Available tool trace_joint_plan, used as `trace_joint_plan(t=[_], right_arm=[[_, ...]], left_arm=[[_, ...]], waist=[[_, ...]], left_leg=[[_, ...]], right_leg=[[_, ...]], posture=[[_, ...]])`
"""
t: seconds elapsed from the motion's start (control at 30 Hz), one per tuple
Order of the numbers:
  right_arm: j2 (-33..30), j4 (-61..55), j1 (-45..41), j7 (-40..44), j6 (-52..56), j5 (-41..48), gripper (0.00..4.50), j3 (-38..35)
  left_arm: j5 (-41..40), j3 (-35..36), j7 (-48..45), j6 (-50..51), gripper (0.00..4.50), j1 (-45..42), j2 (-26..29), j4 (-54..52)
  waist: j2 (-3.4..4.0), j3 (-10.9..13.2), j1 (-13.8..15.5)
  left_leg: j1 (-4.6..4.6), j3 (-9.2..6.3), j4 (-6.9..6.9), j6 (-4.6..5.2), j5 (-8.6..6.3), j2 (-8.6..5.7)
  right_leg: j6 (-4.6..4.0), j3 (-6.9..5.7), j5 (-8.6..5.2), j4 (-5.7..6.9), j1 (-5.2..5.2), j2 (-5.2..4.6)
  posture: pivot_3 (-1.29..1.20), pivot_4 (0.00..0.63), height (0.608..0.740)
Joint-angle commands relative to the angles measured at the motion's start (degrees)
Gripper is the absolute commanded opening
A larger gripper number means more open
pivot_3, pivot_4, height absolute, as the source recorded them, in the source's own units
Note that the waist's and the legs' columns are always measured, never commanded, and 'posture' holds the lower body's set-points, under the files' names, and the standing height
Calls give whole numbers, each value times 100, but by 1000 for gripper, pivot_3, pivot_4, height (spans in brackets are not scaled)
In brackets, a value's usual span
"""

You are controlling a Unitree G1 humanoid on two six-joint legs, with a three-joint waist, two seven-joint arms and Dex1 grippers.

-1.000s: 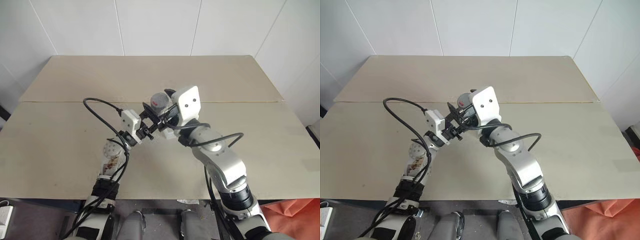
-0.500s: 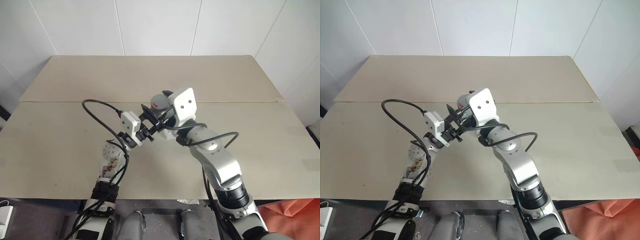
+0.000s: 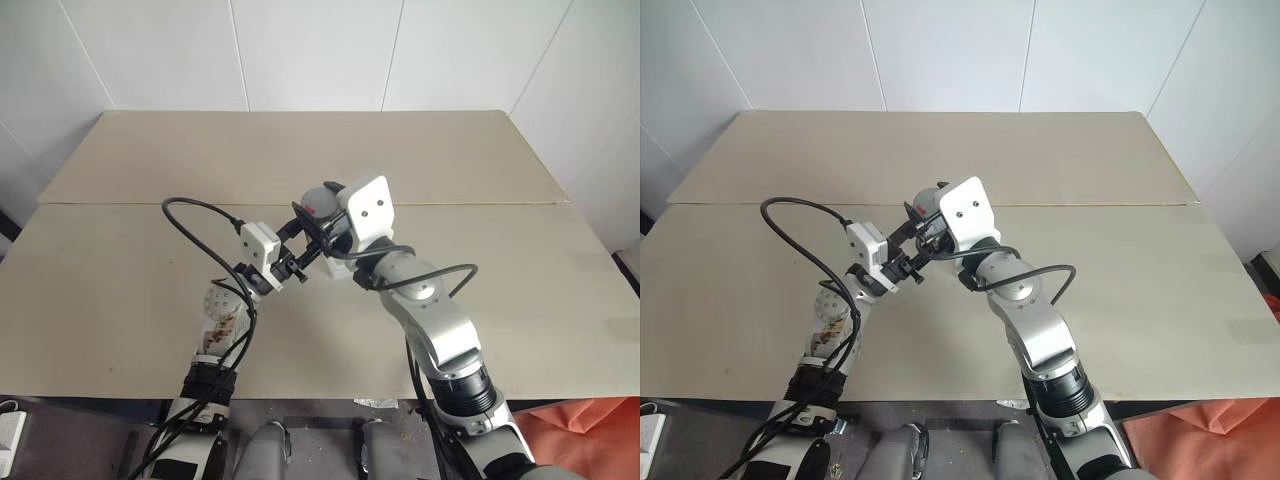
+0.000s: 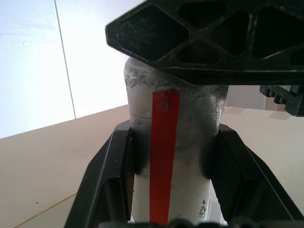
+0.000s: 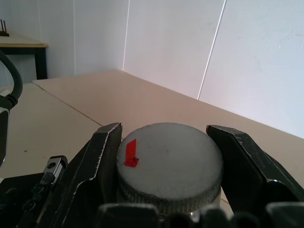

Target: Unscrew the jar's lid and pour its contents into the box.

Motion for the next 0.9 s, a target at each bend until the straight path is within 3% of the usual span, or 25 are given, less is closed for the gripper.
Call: trace_joint_plan(t=[0.03,0.17,0.43,0.63,0.9], right_arm=[[-34,-173,-47,232,-203,139,2787,-200],[-334,-299,-47,1122,-124,965,2787,-630],[-1673,17,-524,3606,316,2860,2787,-1274],[-2087,955,-1139,5146,236,3275,2787,-1100],[-2212,1726,-1639,6210,22,2948,2787,-759]], left_arm=[[-194,16,-143,74,1885,44,55,-298],[-559,-28,-683,263,1885,243,263,-670],[-1312,-154,-1655,922,1885,681,704,-1591],[-1651,-263,-2063,1376,1885,762,856,-1885],[-1651,-319,-2088,1481,1885,836,777,-2054]], waist=[[0,0,0],[1,0,-12],[2,2,-7],[2,2,-28],[2,2,-3]], left_leg=[[0,0,0,0,0,0],[0,0,-1,0,0,1],[-3,0,-3,0,0,3],[3,2,-3,0,0,11],[0,2,-3,0,0,10]], right_leg=[[0,0,0,0,0,0],[0,0,0,-1,0,0],[0,0,-1,-7,1,0],[19,0,-16,-4,1,8],[7,0,-8,-5,0,7]], posture=[[0,150,740],[0,150,740],[0,150,740],[0,150,740],[0,150,740]])
